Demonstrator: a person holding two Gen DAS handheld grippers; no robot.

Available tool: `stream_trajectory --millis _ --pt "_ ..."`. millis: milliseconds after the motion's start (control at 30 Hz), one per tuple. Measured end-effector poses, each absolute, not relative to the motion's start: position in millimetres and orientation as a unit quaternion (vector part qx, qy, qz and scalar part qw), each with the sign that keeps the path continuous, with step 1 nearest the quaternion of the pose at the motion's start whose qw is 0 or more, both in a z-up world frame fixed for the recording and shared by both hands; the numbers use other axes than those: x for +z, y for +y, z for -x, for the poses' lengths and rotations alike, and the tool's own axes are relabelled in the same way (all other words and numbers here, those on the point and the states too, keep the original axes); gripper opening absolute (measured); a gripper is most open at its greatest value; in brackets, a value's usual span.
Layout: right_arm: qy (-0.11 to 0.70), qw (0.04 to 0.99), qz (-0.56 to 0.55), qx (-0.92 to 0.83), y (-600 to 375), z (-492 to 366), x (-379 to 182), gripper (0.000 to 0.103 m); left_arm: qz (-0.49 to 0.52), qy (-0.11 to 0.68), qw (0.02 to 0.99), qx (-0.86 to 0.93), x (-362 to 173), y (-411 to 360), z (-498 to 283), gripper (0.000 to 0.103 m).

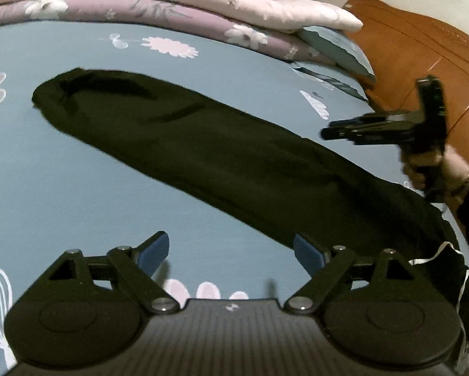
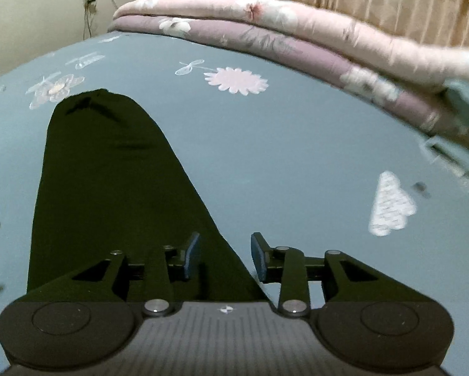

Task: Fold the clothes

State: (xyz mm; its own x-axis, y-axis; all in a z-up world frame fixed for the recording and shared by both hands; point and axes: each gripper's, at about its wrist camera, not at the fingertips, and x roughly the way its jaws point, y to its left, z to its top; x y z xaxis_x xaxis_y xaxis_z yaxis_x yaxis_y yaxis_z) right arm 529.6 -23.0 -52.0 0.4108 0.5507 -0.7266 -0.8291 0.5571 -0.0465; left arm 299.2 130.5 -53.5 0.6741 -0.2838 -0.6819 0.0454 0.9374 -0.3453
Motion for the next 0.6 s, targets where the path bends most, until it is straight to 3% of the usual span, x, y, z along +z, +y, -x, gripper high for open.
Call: stream_trajectory --millis 233,267,300,333,533,600 --pt "0.356 0.797 0.222 0.434 -8 -540 -86 0.044 0.150 0.402 0.901 -0.062 -61 143 -300 0.087" --pt "0.353 0.799 0.224 0.432 -7 -539 -85 0.033 0.149 0.403 0.901 -0.059 -62 143 -301 0.087" --pt "0.349 0.802 0.226 0.430 -5 -538 -84 0.007 0.148 0.405 0.901 -0.056 -63 144 -302 0.087" --pt "0.346 0.804 0.228 0.427 -4 -537 -83 0.005 0.149 0.405 0.900 -0.054 -63 145 -302 0.087" --pt "0.344 0.822 0.219 0.399 0 -541 -81 0.005 0.157 0.395 0.903 -0.058 -58 148 -295 0.087" --pt "0.349 0.819 0.226 0.395 2 -540 -80 0.010 0.161 0.392 0.904 -0.061 -56 150 -294 0.087"
